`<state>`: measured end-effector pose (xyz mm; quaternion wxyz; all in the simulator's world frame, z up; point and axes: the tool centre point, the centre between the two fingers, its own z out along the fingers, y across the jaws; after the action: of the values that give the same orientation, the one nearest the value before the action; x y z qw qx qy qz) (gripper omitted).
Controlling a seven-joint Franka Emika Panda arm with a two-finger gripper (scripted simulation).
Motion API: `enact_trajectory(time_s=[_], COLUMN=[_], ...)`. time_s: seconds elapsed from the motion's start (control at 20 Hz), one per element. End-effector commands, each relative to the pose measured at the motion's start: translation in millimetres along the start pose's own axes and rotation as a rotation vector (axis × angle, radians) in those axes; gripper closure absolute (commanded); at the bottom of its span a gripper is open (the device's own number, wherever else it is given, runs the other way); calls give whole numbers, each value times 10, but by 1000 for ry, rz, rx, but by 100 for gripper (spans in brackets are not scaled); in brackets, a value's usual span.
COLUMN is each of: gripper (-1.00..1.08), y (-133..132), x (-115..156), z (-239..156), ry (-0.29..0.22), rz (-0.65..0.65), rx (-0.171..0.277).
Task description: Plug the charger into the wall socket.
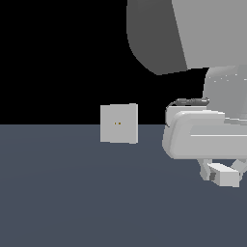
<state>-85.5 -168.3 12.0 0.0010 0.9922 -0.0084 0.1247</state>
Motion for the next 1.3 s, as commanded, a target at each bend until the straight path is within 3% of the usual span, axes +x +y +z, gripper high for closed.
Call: enact_trajectory(time_s=[0.0, 0.6, 1.25], gripper=[108, 108, 108], y=[-1, -67, -600], x=[2, 8, 95], z=[3, -27, -239], ry=[0, 1, 3], rz=[0, 9, 80], rx=[0, -2, -19])
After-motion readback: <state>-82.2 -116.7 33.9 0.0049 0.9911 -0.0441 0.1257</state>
